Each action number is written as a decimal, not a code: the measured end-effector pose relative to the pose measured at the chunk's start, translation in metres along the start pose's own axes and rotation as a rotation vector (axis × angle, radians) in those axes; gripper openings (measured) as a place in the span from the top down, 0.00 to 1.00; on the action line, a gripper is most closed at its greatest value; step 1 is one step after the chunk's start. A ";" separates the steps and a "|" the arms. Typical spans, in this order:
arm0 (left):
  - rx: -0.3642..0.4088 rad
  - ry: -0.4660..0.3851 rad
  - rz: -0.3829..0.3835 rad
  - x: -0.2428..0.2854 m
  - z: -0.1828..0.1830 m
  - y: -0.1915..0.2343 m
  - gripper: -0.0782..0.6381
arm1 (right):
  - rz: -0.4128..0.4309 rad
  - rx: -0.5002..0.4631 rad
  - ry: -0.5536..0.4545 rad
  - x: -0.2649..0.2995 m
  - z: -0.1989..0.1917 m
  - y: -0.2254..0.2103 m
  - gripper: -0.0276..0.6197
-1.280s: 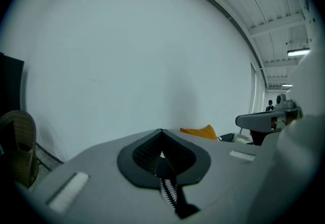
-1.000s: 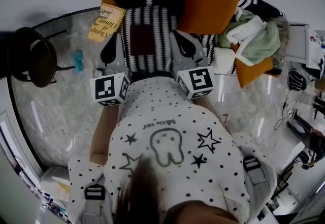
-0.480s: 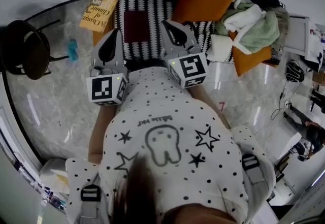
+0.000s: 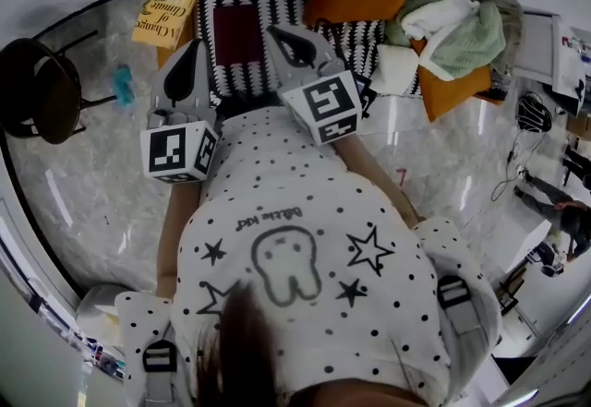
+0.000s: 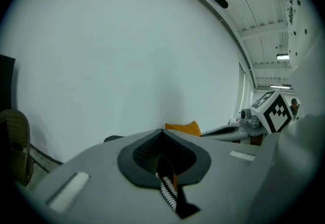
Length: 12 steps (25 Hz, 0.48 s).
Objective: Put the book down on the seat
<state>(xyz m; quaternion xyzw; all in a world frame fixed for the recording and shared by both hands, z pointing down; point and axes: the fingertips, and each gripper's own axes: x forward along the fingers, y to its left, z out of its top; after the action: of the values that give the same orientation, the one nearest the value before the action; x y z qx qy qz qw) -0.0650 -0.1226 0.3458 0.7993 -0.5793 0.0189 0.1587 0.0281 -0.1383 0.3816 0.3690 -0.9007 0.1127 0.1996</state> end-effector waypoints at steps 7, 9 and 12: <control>0.003 -0.010 -0.023 0.004 0.004 -0.006 0.89 | 0.003 -0.004 0.010 0.000 0.000 -0.001 0.96; 0.005 -0.009 -0.029 0.004 0.004 -0.006 0.89 | 0.005 -0.006 0.011 0.000 0.000 0.000 0.96; -0.002 -0.007 -0.031 0.004 0.003 -0.005 0.89 | 0.009 -0.009 0.013 0.001 0.000 0.002 0.96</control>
<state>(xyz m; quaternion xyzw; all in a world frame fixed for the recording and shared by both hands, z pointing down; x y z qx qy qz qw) -0.0596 -0.1262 0.3426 0.8080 -0.5675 0.0133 0.1577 0.0262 -0.1375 0.3822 0.3635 -0.9015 0.1120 0.2066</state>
